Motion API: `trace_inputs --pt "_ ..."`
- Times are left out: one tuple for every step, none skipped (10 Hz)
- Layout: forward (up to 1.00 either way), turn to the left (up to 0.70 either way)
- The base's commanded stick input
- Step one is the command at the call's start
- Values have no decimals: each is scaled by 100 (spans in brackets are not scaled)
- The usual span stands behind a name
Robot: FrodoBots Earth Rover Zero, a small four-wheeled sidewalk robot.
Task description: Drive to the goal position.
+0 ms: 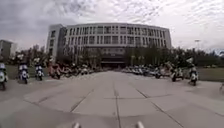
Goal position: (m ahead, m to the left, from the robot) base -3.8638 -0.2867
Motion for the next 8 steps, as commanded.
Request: trace_inputs --pt "0 -70" --pt "0 -70" --pt "0 -70" --pt "0 -70" --pt "0 -70" --pt "0 -70" --pt "0 -70" --pt "0 -70"
